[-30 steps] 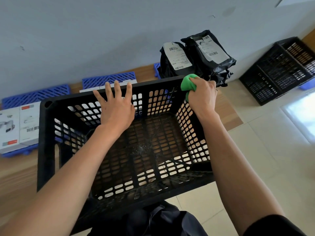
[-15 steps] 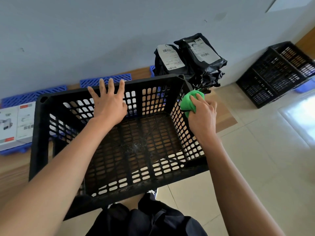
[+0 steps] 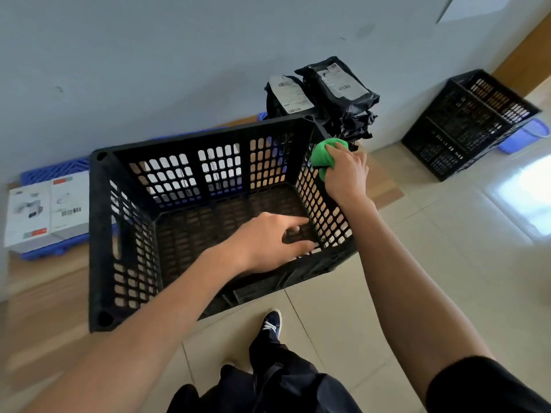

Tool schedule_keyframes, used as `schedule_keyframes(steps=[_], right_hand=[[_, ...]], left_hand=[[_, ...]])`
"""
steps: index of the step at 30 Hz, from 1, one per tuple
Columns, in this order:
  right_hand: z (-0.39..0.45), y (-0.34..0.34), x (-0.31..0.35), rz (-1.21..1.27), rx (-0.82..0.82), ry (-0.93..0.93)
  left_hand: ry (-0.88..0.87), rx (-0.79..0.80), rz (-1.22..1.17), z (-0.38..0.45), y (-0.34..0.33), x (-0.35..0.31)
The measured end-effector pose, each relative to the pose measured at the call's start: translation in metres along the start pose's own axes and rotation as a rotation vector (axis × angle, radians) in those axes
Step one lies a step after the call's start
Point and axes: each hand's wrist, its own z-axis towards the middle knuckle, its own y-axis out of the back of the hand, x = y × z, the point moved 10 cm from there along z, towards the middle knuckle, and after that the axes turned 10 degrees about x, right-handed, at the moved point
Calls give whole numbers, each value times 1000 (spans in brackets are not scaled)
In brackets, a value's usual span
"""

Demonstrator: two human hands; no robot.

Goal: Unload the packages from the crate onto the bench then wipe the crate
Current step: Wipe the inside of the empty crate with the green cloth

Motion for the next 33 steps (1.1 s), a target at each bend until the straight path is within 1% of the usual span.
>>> schedule_keyframes(steps=[2,4,6,10,13,17,21,24,28,33], right_hand=[[-9,3,-2,-9,10,2],[-20,5,-6,-3,20,-7],[-33,7,-14,20,21,-31],[-59,9,-30,53,-1,-66],[-76,11,-43,90,-16,-109],[-98,11,-55,106,-49,-148],[-114,13,-64,131,-81,-148],[-115,14,-65,128,-87,-141],[-101,13,-58,55,-84,-117],[-68,9,-50,18,-43,-85]], left_hand=[[-1,92,40,-10,-22,-8],[9,85,152,-15,-33,-11],[11,45,202,-18,-38,-12],[0,-91,84,-26,-38,-6],[-20,-159,100,-32,-41,-5],[-13,-197,110,-35,-42,-5],[-20,-188,39,-33,-45,-2],[-26,-179,0,-31,-47,0],[-7,-203,25,-29,-44,3],[9,-175,54,-27,-44,5]])
